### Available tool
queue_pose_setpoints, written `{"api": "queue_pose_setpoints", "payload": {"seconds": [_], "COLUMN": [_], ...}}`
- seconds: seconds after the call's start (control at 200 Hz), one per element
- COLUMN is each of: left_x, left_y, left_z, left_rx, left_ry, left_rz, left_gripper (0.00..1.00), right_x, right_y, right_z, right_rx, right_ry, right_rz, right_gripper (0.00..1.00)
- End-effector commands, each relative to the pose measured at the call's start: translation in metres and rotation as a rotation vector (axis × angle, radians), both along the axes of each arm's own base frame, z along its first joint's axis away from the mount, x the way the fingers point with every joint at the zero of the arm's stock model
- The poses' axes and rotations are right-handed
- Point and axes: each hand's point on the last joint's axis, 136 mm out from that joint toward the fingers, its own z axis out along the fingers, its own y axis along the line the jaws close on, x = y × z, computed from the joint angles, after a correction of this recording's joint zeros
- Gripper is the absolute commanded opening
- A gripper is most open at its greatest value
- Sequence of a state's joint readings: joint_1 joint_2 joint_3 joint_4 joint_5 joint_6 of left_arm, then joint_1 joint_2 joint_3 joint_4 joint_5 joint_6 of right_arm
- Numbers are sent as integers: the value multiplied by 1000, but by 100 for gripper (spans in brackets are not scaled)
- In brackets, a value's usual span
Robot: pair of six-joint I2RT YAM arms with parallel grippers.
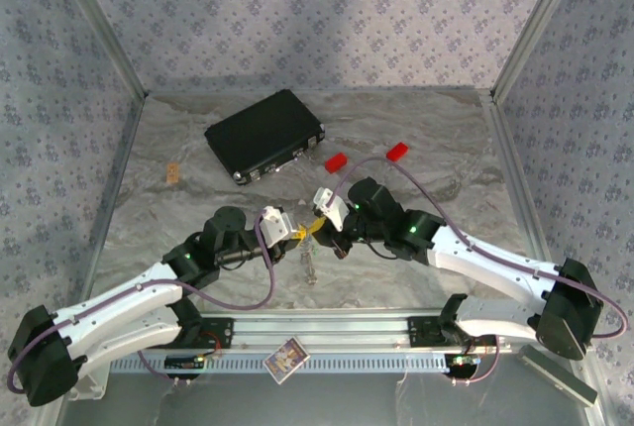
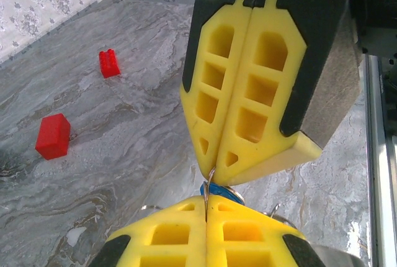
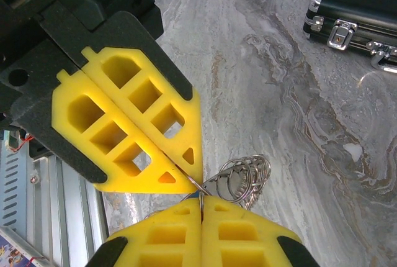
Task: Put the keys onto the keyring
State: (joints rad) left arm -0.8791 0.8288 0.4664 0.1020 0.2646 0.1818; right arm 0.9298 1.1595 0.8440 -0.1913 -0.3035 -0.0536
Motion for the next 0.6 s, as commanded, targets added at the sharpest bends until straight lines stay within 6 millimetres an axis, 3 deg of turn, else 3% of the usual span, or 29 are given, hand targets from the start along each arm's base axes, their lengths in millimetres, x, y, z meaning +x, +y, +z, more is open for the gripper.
{"api": "queue_pose_setpoints", "payload": {"seconds": [0.0,0.22,0.595], "left_x": [-4,-5,-6], "left_y": [-7,-6,-4], "left_z": [21,21,29], "left_rx": [-52,-46,-61], "left_ry": [-25,-39,-118], "left_rz": [-37,-46,-54], "left_gripper": [0,0,0], "right_x": [10,28,37], "right_y": [4,-4,-7], "right_z": [14,16,10], "right_rx": [33,43,19], "right_ry": [-36,-19,35], "right_rz": [-34,-150,-233], "right_gripper": [0,0,0]}}
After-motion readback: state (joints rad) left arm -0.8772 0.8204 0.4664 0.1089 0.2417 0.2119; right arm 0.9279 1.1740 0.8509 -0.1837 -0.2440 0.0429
